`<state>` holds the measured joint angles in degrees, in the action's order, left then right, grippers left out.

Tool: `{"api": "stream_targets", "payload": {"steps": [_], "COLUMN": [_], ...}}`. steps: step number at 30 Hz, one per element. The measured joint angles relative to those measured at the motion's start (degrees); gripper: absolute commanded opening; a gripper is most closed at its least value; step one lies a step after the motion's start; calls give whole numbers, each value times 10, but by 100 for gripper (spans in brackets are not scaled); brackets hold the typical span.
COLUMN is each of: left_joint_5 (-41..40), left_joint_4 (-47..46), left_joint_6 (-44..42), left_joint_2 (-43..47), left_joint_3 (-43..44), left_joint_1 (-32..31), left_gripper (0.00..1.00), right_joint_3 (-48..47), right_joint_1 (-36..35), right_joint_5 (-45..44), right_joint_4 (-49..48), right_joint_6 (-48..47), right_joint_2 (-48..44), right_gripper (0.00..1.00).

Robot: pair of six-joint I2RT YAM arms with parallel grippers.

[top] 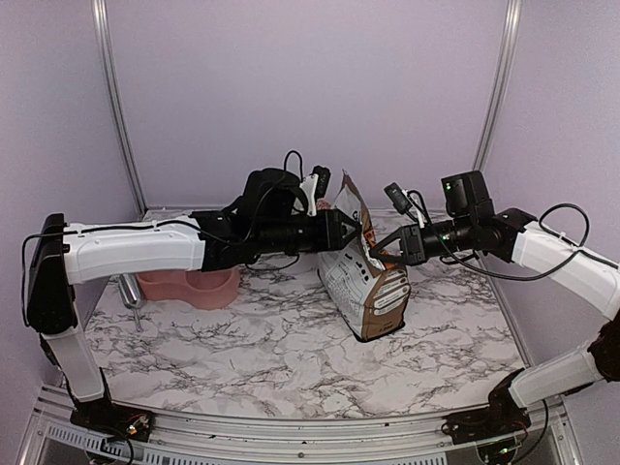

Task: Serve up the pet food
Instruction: Adjust the seal on the pet food bag.

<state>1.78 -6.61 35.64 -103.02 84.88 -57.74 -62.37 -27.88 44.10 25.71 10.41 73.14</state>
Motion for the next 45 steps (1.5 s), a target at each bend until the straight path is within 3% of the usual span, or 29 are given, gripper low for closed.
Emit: {"api": "stream_targets", "payload": {"steps": [19,30,36,45], "left_joint_5": [1,1,2,3], "left_joint_4": [9,9,8,7], "left_joint_6": [-3,-3,-4,-6], "left_joint_2": [-19,-22,-22,-22], "left_joint_3": [39,42,42,42], "left_joint_1": [-5,-5,-5,-5], "left_gripper": [35,24,13,12], "right_joint_3": [-2,-5,-7,-7], "right_joint_1": [3,3,3,3], "right_joint_5": [18,19,19,19], "right_joint_4": [0,2,5,5], "right_joint_6": [-13,-21,-22,-22], "right_joint_2": [0,0,0,-2], "right_gripper": [0,0,0,0]}}
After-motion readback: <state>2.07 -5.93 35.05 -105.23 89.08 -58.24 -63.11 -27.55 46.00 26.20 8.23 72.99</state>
